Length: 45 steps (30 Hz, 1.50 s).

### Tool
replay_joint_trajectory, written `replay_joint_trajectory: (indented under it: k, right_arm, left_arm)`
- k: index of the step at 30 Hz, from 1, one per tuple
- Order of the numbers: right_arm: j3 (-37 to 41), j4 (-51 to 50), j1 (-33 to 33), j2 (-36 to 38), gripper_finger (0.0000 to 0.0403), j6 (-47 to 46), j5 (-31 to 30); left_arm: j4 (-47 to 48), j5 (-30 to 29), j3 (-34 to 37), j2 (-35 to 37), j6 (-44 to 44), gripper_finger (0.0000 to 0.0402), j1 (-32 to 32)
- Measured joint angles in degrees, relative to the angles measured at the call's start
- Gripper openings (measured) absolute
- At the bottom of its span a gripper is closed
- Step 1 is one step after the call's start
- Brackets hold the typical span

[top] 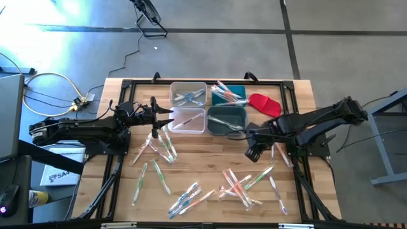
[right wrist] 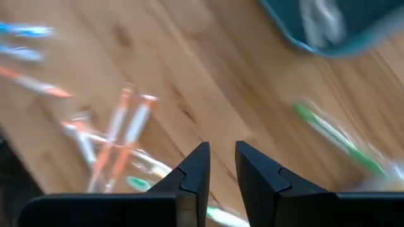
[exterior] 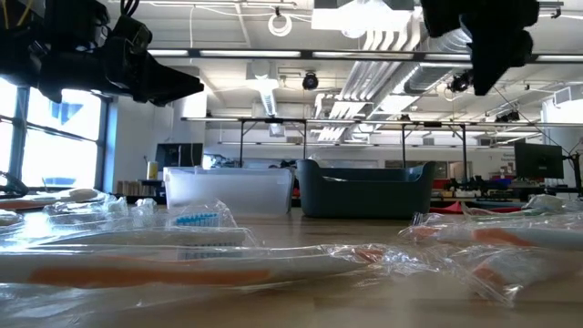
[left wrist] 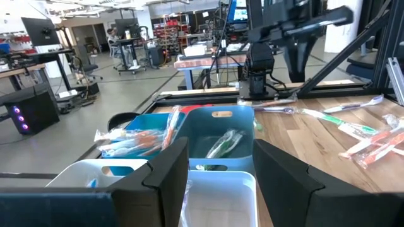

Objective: Pick & Place Toothbrushes
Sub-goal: Put the green toothbrush into the green bin

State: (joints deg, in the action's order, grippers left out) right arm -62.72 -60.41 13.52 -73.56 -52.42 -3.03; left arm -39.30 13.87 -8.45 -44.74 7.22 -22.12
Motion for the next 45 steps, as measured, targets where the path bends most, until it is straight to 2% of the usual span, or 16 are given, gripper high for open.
replay_joint_trajectory:
  k: [3, 8, 11, 22, 28, 34, 41, 45]
  right_arm:
    - [0.06, -3.87, 0.0, 0.0, 0.0052, -6.42, -0.07]
    - [3.33, -4.09, 0.0, 0.0, 0.0028, -17.67, -2.84]
    - [6.56, -4.06, 0.0, 0.0, 0.0024, -19.55, -2.92]
    - [15.62, -3.52, -1.32, 0.0, 0.0051, -2.76, -8.7]
    - [18.43, 0.59, -1.68, 0.0, 0.01, 3.06, -11.85]
    - [21.53, 5.0, -1.68, 0.0, 0.0145, 7.28, -11.82]
    - [25.91, 8.21, -3.29, 0.0, 0.0152, 8.14, -12.06]
    - [28.58, 13.36, -6.5, 0.0, 0.0152, 13.56, -11.98]
  left_arm:
    - [0.02, 0.0, 0.0, 0.01, -0.02, 0.0171, 0.0]
    - [0.24, 0.0, 0.0, 0.01, -0.02, 0.0171, 0.02]
    - [0.52, 0.0, 0.0, -0.01, -0.04, 0.0171, -0.01]
    - [-0.12, 0.0, 0.0, -0.01, -0.04, 0.0171, 0.02]
    - [-0.09, 0.0, 0.0, 0.0, -0.04, 0.0171, 0.01]
    - [-0.05, 0.0, 0.0, -0.01, -0.02, 0.0171, 0.02]
    - [-0.07, 0.0, 0.0, -0.01, -0.02, 0.0171, 0.02]
    - [-0.67, 0.0, 0.0, 0.01, 0.0, 0.0171, 0.02]
